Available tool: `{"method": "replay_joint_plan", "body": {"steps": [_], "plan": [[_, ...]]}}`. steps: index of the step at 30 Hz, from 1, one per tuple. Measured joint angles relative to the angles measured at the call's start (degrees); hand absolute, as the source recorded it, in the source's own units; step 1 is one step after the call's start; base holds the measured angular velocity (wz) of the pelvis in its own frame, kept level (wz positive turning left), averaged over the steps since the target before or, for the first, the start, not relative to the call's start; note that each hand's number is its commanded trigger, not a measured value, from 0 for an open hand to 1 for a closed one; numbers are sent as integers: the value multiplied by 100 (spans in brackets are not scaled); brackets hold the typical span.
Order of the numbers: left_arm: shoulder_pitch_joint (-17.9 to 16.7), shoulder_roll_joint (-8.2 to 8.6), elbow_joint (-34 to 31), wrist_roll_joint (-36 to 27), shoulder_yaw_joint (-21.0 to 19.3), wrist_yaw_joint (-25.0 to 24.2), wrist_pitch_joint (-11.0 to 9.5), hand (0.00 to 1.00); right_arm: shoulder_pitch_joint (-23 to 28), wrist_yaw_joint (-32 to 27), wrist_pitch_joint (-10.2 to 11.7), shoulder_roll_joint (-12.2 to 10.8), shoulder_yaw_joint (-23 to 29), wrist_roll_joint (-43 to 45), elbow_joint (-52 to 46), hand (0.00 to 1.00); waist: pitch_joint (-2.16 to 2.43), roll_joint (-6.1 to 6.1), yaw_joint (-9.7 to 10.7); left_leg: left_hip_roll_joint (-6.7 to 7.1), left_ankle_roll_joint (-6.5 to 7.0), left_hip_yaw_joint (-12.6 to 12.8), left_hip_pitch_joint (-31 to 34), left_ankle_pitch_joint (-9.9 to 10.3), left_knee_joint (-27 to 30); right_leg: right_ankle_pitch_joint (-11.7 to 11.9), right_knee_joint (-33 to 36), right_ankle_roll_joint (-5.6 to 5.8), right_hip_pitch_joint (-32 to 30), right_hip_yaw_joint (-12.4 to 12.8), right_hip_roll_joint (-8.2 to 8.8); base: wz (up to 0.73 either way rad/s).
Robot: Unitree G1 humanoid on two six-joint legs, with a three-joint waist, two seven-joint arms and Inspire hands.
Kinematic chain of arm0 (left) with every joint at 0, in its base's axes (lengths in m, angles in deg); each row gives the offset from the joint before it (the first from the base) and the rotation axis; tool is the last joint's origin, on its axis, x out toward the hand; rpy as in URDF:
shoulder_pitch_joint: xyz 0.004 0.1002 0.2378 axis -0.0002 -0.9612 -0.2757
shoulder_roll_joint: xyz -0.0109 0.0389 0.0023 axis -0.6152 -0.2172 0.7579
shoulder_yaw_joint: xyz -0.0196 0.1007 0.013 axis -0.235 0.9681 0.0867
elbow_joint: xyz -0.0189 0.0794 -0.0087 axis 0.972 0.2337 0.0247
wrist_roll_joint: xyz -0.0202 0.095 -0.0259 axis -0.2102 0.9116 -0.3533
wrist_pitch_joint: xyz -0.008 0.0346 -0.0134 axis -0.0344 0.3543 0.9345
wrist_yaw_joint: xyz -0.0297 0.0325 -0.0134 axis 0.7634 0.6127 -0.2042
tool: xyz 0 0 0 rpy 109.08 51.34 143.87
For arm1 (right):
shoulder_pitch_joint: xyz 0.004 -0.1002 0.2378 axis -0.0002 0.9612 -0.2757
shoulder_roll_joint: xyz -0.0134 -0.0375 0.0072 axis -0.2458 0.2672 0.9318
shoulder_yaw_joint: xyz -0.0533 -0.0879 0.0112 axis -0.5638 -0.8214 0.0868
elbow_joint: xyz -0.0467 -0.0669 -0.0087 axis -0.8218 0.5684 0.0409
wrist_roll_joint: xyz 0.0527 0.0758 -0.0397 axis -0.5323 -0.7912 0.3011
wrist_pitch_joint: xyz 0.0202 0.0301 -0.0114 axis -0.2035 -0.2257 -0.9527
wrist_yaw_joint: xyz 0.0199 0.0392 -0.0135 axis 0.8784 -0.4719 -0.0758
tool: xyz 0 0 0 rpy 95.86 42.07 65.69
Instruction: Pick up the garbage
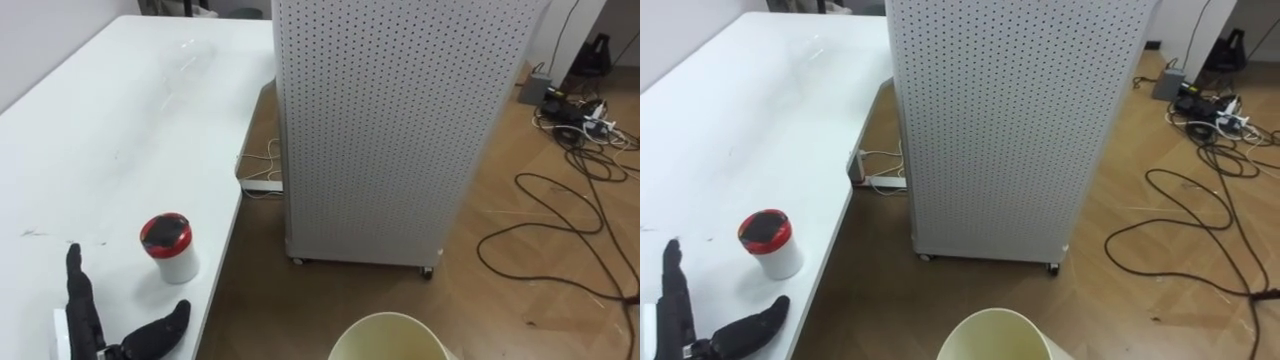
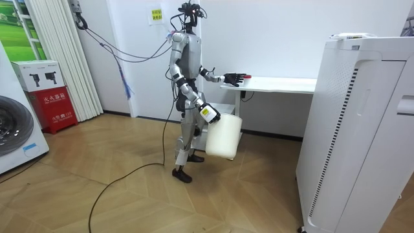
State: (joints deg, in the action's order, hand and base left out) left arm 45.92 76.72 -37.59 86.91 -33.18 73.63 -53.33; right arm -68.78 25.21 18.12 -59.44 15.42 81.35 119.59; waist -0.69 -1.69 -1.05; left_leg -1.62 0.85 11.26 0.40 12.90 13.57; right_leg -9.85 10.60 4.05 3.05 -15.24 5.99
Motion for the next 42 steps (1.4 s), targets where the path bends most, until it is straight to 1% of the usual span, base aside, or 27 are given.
{"method": "replay_joint_plan", "body": {"steps": [3, 6, 10, 13, 16, 20, 23, 28, 42], "plan": [[7, 0, 25, -54, 1, -2, 0, 0, -1, -4, 0, 0, -2, 0, 0, 100, -4, -6, 5, 0, 0, -6, 4, 0, 0, 0, -2, 0, -5, -7, 0, 0], [14, 1, 22, -144, 4, -4, 2, 0, -3, -3, 0, -1, -6, 0, -1, 100, -4, -5, 69, 1, 0, -40, 3, 0, 1, 0, -2, 0, -9, -63, 1, 5], [109, 5, 23, -185, 5, -13, 61, 0, -13, -4, -3, 0, -10, 11, 0, 100, -5, -3, 76, 0, 0, -41, 3, 0, 6, 0, -1, 0, -10, -61, 0, 0], [241, 28, 22, -218, 10, -96, 189, 0, -19, 0, -32, -3, -14, 20, 0, 100, -10, -10, 95, 0, 0, -40, 9, 0, 25, 0, 5, 0, -14, -65, 1, 0], [363, 62, 22, -237, 9, -103, 256, 0, -18, -2, -70, -10, -14, 22, -1, 100, -15, -20, 112, -1, 0, -39, 16, 0, 29, 0, 6, 0, -19, -69, 1, 0], [486, 106, 21, -339, 27, -95, 257, 0, -18, -28, -106, -10, -41, 12, -2, 100, -20, -40, 132, -1, 0, -36, 13, 0, 28, 0, 9, -1, -21, -67, 1, 0], [553, 114, 21, -502, 142, -78, 257, 0, -19, -67, -107, -7, -87, 12, -6, 100, -16, -50, 130, -1, 0, -33, 11, 0, 27, 0, 8, -1, -20, -67, 1, 0], [598, 133, 21, -671, 154, -39, 257, 0, -14, -71, -107, -7, -152, 2, -41, 100, -15, -63, 229, -3, -1, -28, 9, 0, 24, 0, 5, -1, -20, -67, 0, 0], [850, 135, 21, -729, 161, 55, 257, 0, 5, 128, -108, -23, -254, -33, -53, 100, -8, -60, 255, -3, -1, -31, -12, 0, 14, 0, -1, -1, 6, -57, -1, 0]]}}
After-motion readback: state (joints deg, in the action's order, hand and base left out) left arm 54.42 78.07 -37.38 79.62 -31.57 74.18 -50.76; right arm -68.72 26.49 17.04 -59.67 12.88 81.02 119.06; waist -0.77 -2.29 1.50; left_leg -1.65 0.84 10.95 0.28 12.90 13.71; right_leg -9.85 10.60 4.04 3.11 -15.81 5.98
